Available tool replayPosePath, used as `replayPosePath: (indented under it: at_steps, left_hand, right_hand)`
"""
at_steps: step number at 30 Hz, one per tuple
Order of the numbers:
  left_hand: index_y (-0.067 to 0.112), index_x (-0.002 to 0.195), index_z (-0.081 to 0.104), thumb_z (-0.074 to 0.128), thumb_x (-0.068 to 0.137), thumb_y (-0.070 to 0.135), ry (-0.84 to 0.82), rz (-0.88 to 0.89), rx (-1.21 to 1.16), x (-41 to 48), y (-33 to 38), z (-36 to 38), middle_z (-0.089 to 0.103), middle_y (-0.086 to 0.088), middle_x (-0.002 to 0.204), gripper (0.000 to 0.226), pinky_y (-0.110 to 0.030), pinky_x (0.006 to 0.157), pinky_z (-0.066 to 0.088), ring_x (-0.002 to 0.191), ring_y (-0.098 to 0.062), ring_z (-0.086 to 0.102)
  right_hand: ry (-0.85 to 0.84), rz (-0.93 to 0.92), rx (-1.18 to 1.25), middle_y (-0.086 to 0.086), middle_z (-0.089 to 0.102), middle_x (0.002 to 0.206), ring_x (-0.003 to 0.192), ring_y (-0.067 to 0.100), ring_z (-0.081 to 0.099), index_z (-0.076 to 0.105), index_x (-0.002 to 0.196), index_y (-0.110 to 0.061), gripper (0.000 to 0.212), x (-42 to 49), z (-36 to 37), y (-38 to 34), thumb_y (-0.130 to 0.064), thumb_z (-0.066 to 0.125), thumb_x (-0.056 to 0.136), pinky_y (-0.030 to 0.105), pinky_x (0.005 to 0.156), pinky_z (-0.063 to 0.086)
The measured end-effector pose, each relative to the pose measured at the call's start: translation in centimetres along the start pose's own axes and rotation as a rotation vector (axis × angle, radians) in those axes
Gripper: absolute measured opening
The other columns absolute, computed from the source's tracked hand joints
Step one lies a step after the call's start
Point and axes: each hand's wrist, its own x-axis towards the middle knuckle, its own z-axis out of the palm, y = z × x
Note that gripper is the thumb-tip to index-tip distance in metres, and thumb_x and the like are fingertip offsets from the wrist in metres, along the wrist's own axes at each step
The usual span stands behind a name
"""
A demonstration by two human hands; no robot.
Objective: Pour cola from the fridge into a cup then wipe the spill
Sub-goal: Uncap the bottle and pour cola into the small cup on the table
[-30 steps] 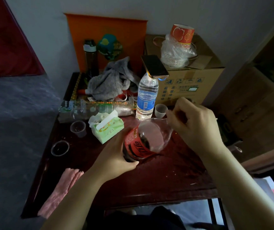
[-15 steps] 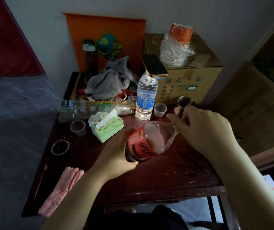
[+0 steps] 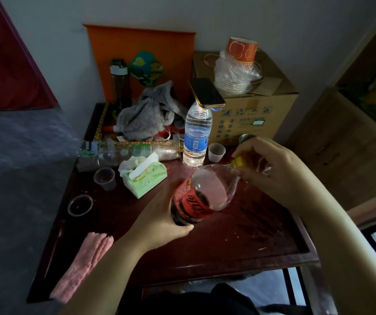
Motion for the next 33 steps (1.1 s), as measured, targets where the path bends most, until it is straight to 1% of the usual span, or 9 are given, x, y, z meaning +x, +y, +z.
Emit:
replayPosePath:
  at_steps: [5, 11, 15, 18, 21, 25, 28, 30, 33]
  left_hand:
    - [0.052, 0.121, 0.036, 0.084, 0.061, 0.016, 0.012, 0.015, 0.006, 0.2, 0.2, -0.1, 0.058, 0.024, 0.108, 0.085, -0.022, 0.085, 0.052, 0.101, 0.005, 0.059]
    - [0.051, 0.123, 0.036, 0.084, 0.06, 0.019, 0.017, 0.021, 0.041, 0.2, 0.0, -0.1, 0.058, 0.023, 0.109, 0.085, -0.028, 0.087, 0.053, 0.102, 0.004, 0.059]
    - [0.048, 0.123, 0.037, 0.084, 0.06, 0.02, 0.018, 0.019, 0.055, 0.1, -0.2, -0.3, 0.059, 0.02, 0.108, 0.084, -0.032, 0.085, 0.054, 0.1, 0.002, 0.06]
    - [0.047, 0.123, 0.037, 0.083, 0.06, 0.021, 0.018, 0.012, 0.059, 0.1, -0.4, -0.4, 0.059, 0.018, 0.11, 0.082, -0.033, 0.085, 0.054, 0.101, 0.001, 0.06]
    - [0.045, 0.126, 0.037, 0.083, 0.06, 0.023, 0.022, 0.003, 0.047, 0.0, -0.6, -0.4, 0.058, 0.017, 0.113, 0.083, -0.034, 0.088, 0.053, 0.104, 0.001, 0.06]
    - [0.045, 0.125, 0.038, 0.082, 0.06, 0.024, 0.017, 0.012, 0.06, 0.0, -0.6, -0.4, 0.058, 0.017, 0.111, 0.082, -0.034, 0.086, 0.054, 0.102, 0.001, 0.06]
    - [0.046, 0.125, 0.038, 0.083, 0.06, 0.023, 0.02, 0.01, 0.062, -0.1, -0.6, -0.5, 0.059, 0.019, 0.11, 0.082, -0.033, 0.086, 0.054, 0.102, 0.002, 0.06]
    - [0.046, 0.126, 0.038, 0.083, 0.06, 0.023, 0.017, 0.011, 0.065, -0.1, -0.7, -0.6, 0.059, 0.02, 0.111, 0.083, -0.033, 0.086, 0.054, 0.103, 0.003, 0.06]
    - [0.046, 0.126, 0.037, 0.083, 0.059, 0.022, 0.021, 0.014, 0.069, -0.1, -0.8, -0.6, 0.058, 0.018, 0.113, 0.084, -0.033, 0.087, 0.053, 0.104, 0.002, 0.059]
  right_hand:
    - [0.031, 0.079, 0.003, -0.021, 0.056, 0.101, 0.09, 0.003, 0.057, 0.055, 0.108, -0.037, 0.043, -0.6, -0.3, -0.2, -0.063, 0.057, 0.074, 0.012, 0.073, 0.043]
    - [0.123, 0.214, -0.088, -0.014, 0.06, 0.073, 0.071, 0.005, 0.057, 0.064, 0.086, -0.029, 0.027, -0.7, -0.5, -0.9, -0.053, 0.06, 0.076, 0.025, 0.062, 0.045]
    - [0.021, 0.178, 0.053, -0.023, 0.064, 0.084, 0.076, 0.006, 0.063, 0.066, 0.096, -0.029, 0.018, -0.8, -0.7, -1.0, -0.037, 0.067, 0.079, 0.017, 0.068, 0.048]
    - [-0.027, 0.138, 0.103, -0.03, 0.062, 0.096, 0.085, 0.003, 0.064, 0.067, 0.107, -0.028, 0.026, -0.8, -1.0, -0.9, -0.023, 0.069, 0.081, 0.012, 0.075, 0.047]
    - [-0.066, 0.114, 0.107, -0.022, 0.064, 0.107, 0.096, -0.001, 0.063, 0.062, 0.118, -0.028, 0.04, -0.9, -1.1, -1.0, -0.017, 0.069, 0.081, 0.011, 0.082, 0.046]
    - [0.01, 0.176, 0.089, -0.018, 0.061, 0.111, 0.099, -0.002, 0.06, 0.054, 0.124, -0.032, 0.047, -0.9, -0.4, -1.1, -0.037, 0.067, 0.079, 0.019, 0.08, 0.049]
    - [0.074, 0.289, -0.107, -0.017, 0.063, 0.088, 0.079, -0.001, 0.058, 0.061, 0.102, -0.036, 0.037, -0.7, -0.1, -1.5, -0.06, 0.054, 0.074, 0.028, 0.069, 0.049]
    - [0.081, 0.299, -0.156, -0.015, 0.061, 0.072, 0.069, 0.002, 0.056, 0.063, 0.088, -0.032, 0.035, -0.6, 0.1, -1.7, -0.062, 0.053, 0.072, 0.032, 0.064, 0.048]
    - [0.051, 0.246, -0.066, -0.021, 0.061, 0.077, 0.074, 0.0, 0.057, 0.065, 0.09, -0.031, 0.025, -0.6, 0.2, -1.6, -0.051, 0.061, 0.075, 0.022, 0.065, 0.044]
